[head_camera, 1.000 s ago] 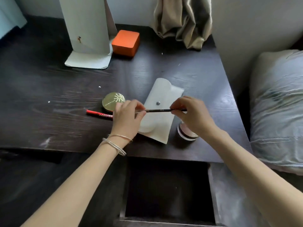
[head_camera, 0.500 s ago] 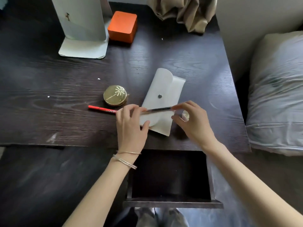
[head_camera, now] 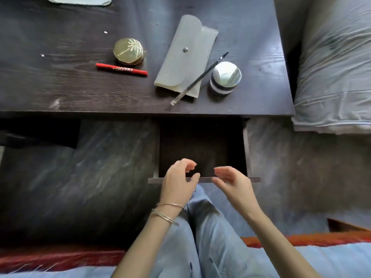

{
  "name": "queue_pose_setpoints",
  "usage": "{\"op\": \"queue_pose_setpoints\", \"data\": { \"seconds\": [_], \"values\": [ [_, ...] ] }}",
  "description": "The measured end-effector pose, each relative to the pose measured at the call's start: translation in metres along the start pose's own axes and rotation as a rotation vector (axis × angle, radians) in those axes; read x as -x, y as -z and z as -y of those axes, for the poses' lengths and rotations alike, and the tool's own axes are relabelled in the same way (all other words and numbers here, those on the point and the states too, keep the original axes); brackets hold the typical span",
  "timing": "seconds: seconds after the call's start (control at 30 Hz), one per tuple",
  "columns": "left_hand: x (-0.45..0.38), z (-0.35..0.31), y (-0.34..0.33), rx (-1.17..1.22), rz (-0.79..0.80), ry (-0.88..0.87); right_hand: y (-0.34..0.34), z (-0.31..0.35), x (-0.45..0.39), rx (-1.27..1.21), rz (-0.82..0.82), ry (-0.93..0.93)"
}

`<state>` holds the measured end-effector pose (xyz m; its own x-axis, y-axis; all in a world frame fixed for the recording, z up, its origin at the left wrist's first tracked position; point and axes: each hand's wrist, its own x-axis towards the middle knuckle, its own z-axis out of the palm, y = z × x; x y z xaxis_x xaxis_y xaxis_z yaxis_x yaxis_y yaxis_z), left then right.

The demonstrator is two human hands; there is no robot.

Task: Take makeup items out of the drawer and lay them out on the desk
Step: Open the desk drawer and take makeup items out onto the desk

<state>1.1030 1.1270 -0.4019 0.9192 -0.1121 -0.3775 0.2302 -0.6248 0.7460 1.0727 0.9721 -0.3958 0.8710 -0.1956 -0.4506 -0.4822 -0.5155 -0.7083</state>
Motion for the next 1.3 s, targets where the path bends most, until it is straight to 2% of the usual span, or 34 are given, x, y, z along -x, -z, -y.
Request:
{"op": "queue_pose_setpoints", "data": {
  "seconds": [0.1, 0.2, 0.37, 0.5, 0.6, 0.77, 0.97, 1.3],
  "values": [
    [0.005, 0.008, -0.022, -0.033, 0.132, 0.1, -0.014, -0.02, 0.006, 0.048, 0.028, -0.061],
    [0.0, 0.014, -0.037, -0.065, 0.191, 0.215, -0.022, -0.027, 0.001, 0.029, 0.026, -0.14],
    [-0.011, 0.007, -0.039, -0.046, 0.064, 0.236, -0.019, -0.022, -0.008, -0.044, 0.011, -0.145],
    [-0.007, 0.006, -0.04, -0.026, 0.087, 0.221, -0.019, -0.021, -0.005, -0.098, 0.019, -0.144],
    [-0.005, 0.006, -0.039, 0.002, 0.087, 0.229, -0.023, -0.024, -0.004, -0.044, 0.037, -0.133],
    [0.001, 0.01, -0.042, -0.025, 0.166, 0.34, -0.027, -0.038, 0.003, 0.001, 0.075, -0.225],
    [0.006, 0.008, -0.049, -0.014, 0.056, 0.383, -0.033, -0.038, 0.0, 0.0, 0.055, -0.278],
    [-0.051, -0.007, -0.032, 0.007, 0.052, 0.297, -0.018, 0.005, -0.05, 0.004, 0.093, -0.173]
  ]
}}
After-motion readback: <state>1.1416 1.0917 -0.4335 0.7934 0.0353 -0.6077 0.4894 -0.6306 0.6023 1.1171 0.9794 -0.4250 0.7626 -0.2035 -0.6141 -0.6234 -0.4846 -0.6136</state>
